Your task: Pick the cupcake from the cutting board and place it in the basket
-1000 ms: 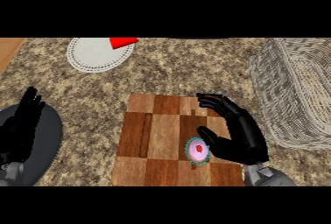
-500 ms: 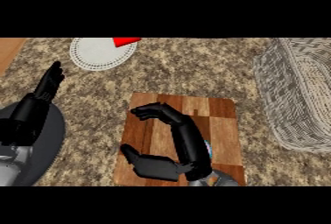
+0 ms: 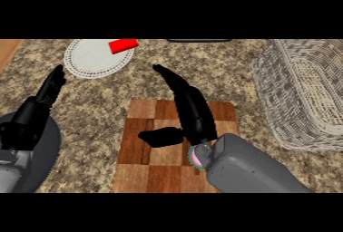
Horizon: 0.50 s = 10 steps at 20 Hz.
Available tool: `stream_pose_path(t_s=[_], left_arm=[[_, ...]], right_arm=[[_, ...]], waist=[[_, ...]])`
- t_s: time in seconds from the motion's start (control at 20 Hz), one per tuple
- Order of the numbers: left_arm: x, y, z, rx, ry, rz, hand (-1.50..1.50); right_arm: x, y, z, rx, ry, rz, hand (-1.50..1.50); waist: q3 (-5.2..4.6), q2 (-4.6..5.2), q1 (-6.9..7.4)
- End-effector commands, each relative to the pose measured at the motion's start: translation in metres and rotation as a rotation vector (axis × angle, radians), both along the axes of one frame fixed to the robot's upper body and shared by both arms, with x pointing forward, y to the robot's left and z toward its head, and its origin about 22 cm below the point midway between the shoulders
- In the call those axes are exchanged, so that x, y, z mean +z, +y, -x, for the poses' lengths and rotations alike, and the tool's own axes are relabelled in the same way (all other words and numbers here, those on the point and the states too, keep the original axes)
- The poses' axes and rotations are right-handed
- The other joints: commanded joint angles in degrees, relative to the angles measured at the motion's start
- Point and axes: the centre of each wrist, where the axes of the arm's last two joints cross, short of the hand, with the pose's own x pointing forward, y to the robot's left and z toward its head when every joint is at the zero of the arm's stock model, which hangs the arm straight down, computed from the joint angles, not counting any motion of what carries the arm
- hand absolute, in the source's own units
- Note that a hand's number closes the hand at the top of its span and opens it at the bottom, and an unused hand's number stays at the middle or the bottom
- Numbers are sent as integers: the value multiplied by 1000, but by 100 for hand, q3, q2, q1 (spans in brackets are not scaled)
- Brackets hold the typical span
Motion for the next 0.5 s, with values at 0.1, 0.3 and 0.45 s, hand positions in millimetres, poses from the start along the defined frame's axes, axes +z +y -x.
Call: stream_pose_path(t_s=[0.1, 0.3, 0.45], left_arm=[[-4, -4, -2, 5, 6, -1, 0], [-8, -8, 1, -25, -6, 5, 0], [0, -3, 0, -12, -3, 1, 0]], right_arm=[[37, -8, -22, 21, 121, 564, -150], [87, 7, -16, 132, 251, 746, -150], [123, 6, -12, 187, 349, 829, -150]], waist=[[-4, 4, 24], [21, 58, 116], [50, 64, 107]])
